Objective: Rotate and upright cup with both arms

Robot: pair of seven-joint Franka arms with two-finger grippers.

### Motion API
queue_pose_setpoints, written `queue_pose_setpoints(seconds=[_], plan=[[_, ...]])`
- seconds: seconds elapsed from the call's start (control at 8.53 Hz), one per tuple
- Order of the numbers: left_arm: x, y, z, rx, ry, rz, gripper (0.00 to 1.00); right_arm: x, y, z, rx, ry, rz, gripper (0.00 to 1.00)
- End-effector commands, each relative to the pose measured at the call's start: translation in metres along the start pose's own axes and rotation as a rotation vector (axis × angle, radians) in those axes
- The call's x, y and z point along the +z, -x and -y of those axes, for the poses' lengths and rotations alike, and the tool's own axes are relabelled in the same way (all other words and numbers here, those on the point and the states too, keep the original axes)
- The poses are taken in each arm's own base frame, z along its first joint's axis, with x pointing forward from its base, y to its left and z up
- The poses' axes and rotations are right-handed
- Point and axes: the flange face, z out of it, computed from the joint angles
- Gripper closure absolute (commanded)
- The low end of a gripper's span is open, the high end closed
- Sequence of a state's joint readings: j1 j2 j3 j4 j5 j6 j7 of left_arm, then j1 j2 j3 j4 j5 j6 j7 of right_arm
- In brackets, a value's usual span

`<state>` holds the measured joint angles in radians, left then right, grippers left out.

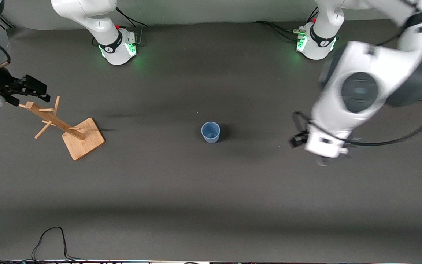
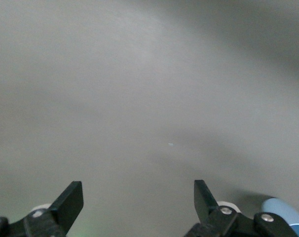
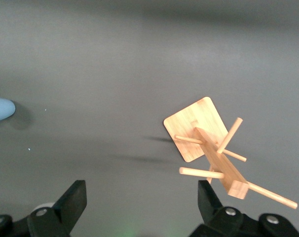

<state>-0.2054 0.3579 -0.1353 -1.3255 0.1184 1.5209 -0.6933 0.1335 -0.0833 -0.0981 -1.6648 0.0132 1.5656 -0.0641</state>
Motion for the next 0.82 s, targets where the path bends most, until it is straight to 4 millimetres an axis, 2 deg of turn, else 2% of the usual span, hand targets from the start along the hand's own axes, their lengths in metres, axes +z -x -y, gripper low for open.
queue_pose_setpoints(seconds=[0.0,0.12,0.35,0.47,0.7], plan=[[-0.023,0.004,0.079,0.236,-0.021,0.038,0.0,-0.004,0.012,0.009,-0.032,0.012,-0.01,0.0],[-0.022,0.002,0.131,0.341,-0.005,0.05,0.0,-0.004,0.011,0.011,-0.035,0.007,-0.012,0.0],[-0.031,0.025,0.197,0.475,0.067,0.002,0.0,-0.004,0.011,0.008,-0.044,0.005,-0.012,0.0],[-0.038,0.04,0.217,0.444,0.114,-0.062,0.0,-0.001,0.01,0.009,-0.044,0.004,-0.007,0.0],[-0.048,0.041,0.224,0.431,0.133,-0.074,0.0,0.0,0.008,0.009,-0.044,0.004,-0.007,0.0]])
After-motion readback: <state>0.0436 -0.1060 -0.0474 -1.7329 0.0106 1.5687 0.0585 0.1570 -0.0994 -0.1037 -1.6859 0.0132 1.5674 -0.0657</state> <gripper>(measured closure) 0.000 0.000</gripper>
